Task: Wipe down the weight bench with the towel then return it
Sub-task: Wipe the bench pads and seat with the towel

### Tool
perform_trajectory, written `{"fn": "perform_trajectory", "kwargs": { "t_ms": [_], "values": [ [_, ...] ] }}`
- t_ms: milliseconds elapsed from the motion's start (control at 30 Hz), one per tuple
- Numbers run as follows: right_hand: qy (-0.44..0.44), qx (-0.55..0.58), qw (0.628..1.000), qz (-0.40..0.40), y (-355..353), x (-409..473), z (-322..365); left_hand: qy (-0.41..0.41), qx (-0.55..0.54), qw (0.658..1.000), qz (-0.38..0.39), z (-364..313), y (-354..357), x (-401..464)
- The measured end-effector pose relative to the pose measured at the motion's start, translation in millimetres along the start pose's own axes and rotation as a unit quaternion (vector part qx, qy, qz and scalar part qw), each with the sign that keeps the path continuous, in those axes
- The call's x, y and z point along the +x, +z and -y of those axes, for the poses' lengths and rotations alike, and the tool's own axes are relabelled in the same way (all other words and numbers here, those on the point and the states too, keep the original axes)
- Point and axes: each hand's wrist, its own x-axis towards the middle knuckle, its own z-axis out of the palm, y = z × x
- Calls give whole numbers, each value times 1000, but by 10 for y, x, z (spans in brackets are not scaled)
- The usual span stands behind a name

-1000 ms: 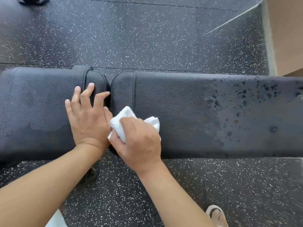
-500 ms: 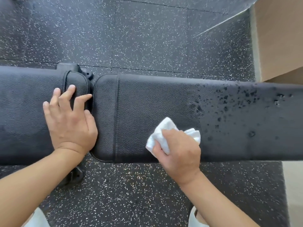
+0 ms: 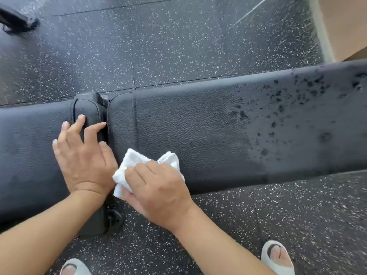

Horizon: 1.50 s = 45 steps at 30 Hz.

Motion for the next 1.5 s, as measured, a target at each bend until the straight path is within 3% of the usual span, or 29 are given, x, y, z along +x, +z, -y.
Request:
{"fn": "perform_trajectory", "kwargs": {
  "t_ms": [300,500,700,833,1000,1267,1400,1500],
  "values": [
    [43,-69,997,-1,-1013,-391,-1305,6,-11,1000,-4,-31,-35,2],
    [172,-145,973,-50,-651,-190,-893,13,-10,1000,1,18,-12,15],
    [123,-86,989,-17,164,623,-86,6,-7,1000,9,49,41,12],
    [139,-50,989,-10,435,990,24,-8,-4,1000,2,78,76,8],
    [115,9,993,-11,266,837,-77,-9,0,999,30,30,10,17],
    [86,-43,995,-11,-763,-419,-885,-47,-20,992,115,-271,-408,269],
    [115,-56,992,9,-1032,-824,-1066,98,-25,984,144,-843,-380,352],
    [113,-80,990,-4,-1096,-795,-1077,125,-16,978,166,-1321,-187,374]
  ]
}}
